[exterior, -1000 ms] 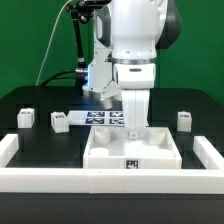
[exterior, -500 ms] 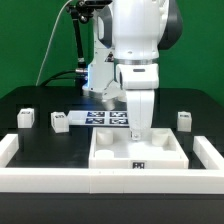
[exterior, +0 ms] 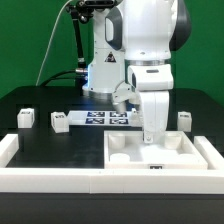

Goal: Assemble one leg

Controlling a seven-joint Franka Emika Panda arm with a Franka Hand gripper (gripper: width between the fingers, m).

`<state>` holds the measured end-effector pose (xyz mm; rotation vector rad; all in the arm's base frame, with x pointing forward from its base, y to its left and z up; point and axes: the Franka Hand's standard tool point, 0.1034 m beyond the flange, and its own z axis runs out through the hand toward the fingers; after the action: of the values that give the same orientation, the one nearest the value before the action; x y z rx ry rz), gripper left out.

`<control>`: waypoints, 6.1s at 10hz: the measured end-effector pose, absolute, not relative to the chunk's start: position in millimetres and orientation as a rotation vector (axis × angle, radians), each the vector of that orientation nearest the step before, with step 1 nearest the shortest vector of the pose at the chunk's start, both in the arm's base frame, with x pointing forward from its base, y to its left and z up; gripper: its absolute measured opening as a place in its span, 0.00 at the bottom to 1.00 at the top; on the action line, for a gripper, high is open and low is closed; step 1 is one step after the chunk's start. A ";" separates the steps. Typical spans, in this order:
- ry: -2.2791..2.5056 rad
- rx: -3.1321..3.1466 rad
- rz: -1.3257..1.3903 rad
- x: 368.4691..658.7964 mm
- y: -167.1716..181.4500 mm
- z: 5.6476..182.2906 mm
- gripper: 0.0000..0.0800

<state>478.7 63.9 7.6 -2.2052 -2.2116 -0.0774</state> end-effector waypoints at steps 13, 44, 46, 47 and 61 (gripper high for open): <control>-2.179 -2.245 -0.070 488.1 72.8 17.4 0.81; 0.190 -3.011 0.588 393.2 146.0 52.5 0.81; 0.167 -2.965 0.828 387.3 152.9 54.3 0.81; 0.161 -2.934 0.942 387.4 154.8 53.0 0.81; 0.131 -2.699 1.544 369.3 162.5 4.1 0.81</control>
Offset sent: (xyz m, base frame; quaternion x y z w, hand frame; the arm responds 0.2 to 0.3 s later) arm 0.0000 0.0000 0.0000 0.0000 0.0000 0.0000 1.0000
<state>369.3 162.5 4.1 -2.6992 0.1315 1.5437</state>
